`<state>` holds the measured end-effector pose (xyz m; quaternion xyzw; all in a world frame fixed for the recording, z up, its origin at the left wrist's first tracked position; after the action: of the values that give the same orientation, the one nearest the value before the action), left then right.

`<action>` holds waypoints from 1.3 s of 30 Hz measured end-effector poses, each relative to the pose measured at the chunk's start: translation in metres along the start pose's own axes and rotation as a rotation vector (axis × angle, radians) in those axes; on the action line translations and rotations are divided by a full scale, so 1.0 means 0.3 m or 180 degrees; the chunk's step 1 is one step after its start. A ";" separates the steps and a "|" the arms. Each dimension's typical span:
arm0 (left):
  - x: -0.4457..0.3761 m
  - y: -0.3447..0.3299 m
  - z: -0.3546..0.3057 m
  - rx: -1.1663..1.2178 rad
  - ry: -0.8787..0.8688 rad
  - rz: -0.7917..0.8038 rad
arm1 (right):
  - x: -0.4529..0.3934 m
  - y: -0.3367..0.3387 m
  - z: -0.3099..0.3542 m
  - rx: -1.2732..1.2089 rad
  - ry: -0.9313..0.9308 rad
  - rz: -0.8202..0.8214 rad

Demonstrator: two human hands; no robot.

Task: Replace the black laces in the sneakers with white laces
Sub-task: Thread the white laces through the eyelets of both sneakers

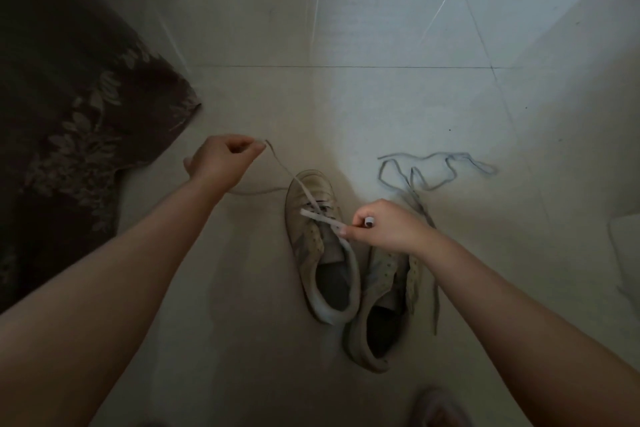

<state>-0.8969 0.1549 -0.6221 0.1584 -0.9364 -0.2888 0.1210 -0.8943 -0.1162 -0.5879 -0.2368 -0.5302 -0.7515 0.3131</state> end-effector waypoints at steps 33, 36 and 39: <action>0.229 -0.236 -0.210 0.0956 -0.0736 0.1136 | -0.049 0.039 0.018 -0.3361 -0.0030 0.0593; 0.222 -0.223 -0.208 0.1208 -0.0463 0.0980 | -0.047 0.027 -0.013 -0.2363 0.0195 0.0478; 0.202 -0.199 -0.228 0.1262 -0.0441 0.0802 | -0.057 0.007 -0.043 -0.1384 0.0213 0.0264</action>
<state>-0.9175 0.0515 -0.5934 0.0407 -0.9932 -0.0922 0.0580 -0.8813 -0.1251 -0.6025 -0.2953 -0.3348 -0.8421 0.3028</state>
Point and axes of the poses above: each hand's wrist, its own x-axis away from the middle knuckle, its own y-axis out of the back of the hand, z = x × y, the point moved 1 cm from there along -x, towards the middle knuckle, and after that the axes turned 13 degrees about -y, right-handed, at the moved point
